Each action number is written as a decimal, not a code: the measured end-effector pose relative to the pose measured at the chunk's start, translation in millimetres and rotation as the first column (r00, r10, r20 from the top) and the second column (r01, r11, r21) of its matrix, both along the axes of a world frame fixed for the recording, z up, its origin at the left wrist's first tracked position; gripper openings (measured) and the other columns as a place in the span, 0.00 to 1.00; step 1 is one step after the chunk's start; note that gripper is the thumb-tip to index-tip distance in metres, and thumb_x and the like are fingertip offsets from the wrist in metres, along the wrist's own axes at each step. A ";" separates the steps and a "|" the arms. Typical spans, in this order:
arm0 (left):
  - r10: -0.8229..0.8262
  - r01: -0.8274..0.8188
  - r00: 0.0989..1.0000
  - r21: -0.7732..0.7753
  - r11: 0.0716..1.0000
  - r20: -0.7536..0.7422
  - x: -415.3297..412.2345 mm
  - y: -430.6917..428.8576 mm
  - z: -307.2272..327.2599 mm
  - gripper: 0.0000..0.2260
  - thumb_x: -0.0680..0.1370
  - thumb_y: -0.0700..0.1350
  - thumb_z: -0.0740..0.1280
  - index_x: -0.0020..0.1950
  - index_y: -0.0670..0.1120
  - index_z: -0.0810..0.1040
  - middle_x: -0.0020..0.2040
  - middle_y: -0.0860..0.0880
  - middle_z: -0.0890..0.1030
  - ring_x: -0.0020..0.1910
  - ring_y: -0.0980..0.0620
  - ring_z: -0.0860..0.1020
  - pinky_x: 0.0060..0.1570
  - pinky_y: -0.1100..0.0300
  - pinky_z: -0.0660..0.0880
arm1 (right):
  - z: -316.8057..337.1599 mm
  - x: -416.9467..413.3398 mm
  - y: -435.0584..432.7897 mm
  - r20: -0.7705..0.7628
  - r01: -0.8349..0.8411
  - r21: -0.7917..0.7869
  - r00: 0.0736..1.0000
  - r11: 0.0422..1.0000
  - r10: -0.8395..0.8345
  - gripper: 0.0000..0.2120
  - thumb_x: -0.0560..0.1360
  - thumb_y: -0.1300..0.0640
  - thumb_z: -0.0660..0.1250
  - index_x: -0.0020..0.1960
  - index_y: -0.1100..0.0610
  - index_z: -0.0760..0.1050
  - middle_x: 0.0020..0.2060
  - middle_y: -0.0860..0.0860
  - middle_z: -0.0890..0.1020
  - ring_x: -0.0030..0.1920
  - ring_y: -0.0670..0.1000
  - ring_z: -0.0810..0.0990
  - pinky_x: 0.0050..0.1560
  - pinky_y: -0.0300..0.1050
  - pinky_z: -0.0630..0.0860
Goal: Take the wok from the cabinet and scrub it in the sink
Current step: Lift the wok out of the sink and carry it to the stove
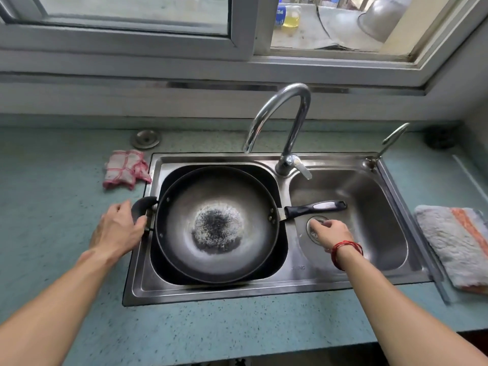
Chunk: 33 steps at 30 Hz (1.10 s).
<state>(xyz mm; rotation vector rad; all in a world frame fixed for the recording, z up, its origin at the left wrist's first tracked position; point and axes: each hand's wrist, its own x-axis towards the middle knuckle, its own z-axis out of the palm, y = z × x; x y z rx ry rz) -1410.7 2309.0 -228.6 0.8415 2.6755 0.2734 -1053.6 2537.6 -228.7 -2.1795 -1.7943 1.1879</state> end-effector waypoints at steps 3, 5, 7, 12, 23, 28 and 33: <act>0.015 -0.016 1.000 -0.029 0.999 -0.012 -7.4 6.2 -6.7 0.20 0.81 0.51 0.63 0.67 0.39 0.70 0.64 0.36 0.73 0.62 0.36 0.72 0.57 0.44 0.71 | -12.6 -8.5 8.9 -0.129 0.105 -0.066 0.985 0.992 -0.113 0.16 0.71 0.44 0.69 0.36 0.54 0.69 0.35 0.50 0.78 0.38 0.55 0.77 0.49 0.54 0.79; 0.045 -0.045 0.999 -0.023 0.999 0.010 -12.4 11.5 -11.6 0.20 0.81 0.52 0.63 0.65 0.39 0.71 0.62 0.35 0.74 0.60 0.35 0.73 0.56 0.44 0.71 | -28.2 -11.4 18.2 -0.219 0.176 -0.122 0.955 0.977 -0.199 0.23 0.61 0.37 0.71 0.42 0.56 0.72 0.37 0.53 0.79 0.35 0.55 0.76 0.36 0.49 0.77; 0.055 -0.055 0.998 0.003 0.998 0.044 -16.2 15.2 -18.7 0.17 0.80 0.53 0.63 0.60 0.41 0.73 0.58 0.35 0.75 0.56 0.34 0.75 0.53 0.45 0.71 | -39.4 -15.9 25.6 -0.299 0.245 -0.187 0.908 0.951 -0.293 0.25 0.61 0.38 0.71 0.46 0.56 0.72 0.38 0.53 0.79 0.31 0.51 0.77 0.30 0.43 0.74; 0.085 -0.090 0.994 0.086 0.992 0.063 -23.8 19.6 -30.7 0.11 0.79 0.50 0.64 0.47 0.42 0.74 0.47 0.38 0.78 0.46 0.39 0.74 0.45 0.50 0.69 | -51.9 -30.8 32.1 -0.436 0.390 -0.345 0.739 0.854 -0.514 0.14 0.74 0.50 0.72 0.50 0.59 0.74 0.44 0.57 0.81 0.43 0.53 0.82 0.38 0.44 0.78; 0.099 -0.105 0.992 0.090 0.990 0.072 -35.7 24.5 -39.0 0.10 0.78 0.49 0.67 0.46 0.42 0.79 0.41 0.40 0.83 0.44 0.40 0.77 0.42 0.53 0.71 | -65.5 -49.5 35.6 -0.526 0.521 -0.333 0.589 0.786 -0.614 0.21 0.74 0.63 0.72 0.63 0.66 0.71 0.50 0.59 0.81 0.40 0.52 0.82 0.40 0.44 0.80; 0.114 -0.128 0.987 0.129 0.983 0.109 -31.9 20.3 -35.5 0.09 0.78 0.48 0.66 0.48 0.43 0.80 0.35 0.44 0.84 0.49 0.40 0.80 0.46 0.52 0.74 | -62.4 -47.4 30.1 -0.567 0.563 -0.315 0.534 0.764 -0.627 0.16 0.74 0.67 0.71 0.59 0.67 0.71 0.45 0.59 0.80 0.37 0.52 0.81 0.30 0.39 0.81; 0.131 -0.151 0.984 0.166 0.975 0.122 -21.3 18.3 -18.5 0.11 0.79 0.48 0.64 0.55 0.43 0.79 0.29 0.49 0.82 0.54 0.41 0.79 0.51 0.52 0.73 | -51.4 -42.5 29.2 -0.568 0.548 -0.287 0.564 0.786 -0.600 0.08 0.74 0.65 0.71 0.44 0.61 0.72 0.49 0.62 0.81 0.46 0.57 0.83 0.48 0.55 0.82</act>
